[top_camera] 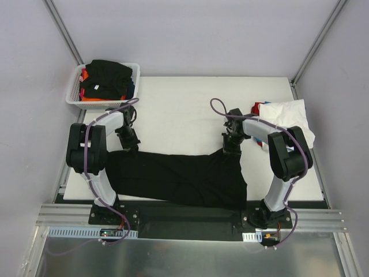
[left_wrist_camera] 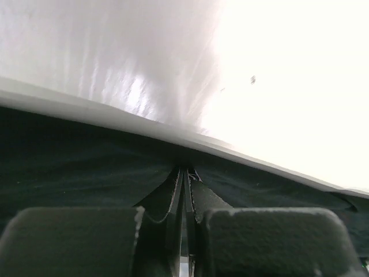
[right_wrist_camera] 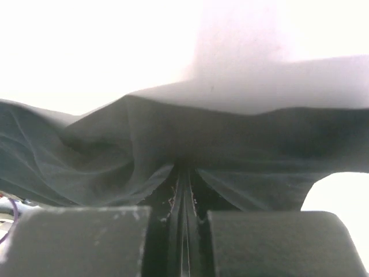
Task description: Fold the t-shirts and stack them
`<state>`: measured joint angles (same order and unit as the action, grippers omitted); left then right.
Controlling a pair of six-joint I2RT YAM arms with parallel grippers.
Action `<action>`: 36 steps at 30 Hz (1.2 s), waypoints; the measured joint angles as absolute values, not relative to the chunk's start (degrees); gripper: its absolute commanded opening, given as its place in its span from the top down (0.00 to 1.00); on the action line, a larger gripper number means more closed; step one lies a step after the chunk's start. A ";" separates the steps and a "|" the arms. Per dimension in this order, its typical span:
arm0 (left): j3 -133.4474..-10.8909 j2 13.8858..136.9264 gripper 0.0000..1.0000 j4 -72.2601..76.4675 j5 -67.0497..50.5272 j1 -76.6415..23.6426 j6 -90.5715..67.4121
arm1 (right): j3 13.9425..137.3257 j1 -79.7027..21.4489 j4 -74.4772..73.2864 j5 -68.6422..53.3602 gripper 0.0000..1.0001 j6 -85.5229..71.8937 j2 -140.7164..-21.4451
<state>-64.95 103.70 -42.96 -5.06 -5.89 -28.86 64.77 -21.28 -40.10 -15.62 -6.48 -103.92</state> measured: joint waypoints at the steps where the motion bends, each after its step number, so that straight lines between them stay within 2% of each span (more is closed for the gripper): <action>1: -65.60 104.27 1.00 -43.16 -5.45 -5.89 -28.84 | 65.08 -20.97 -40.12 -15.90 0.99 -6.42 -104.49; 13: -70.67 108.53 1.00 -44.10 -7.86 -4.34 -29.23 | 68.82 -17.56 -40.75 -19.35 0.99 -5.52 -108.38; 25: -76.79 112.81 1.00 -44.62 -9.21 -3.64 -30.48 | 81.32 -10.20 -41.85 -23.27 0.99 -3.42 -117.05; 36: -80.62 115.24 1.00 -44.82 -9.89 -3.64 -30.63 | 89.43 -7.97 -42.83 -24.47 0.99 -1.87 -121.86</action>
<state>-80.62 115.24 -44.82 -9.89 -3.64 -30.63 89.43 -7.97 -42.83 -24.47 -1.87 -121.86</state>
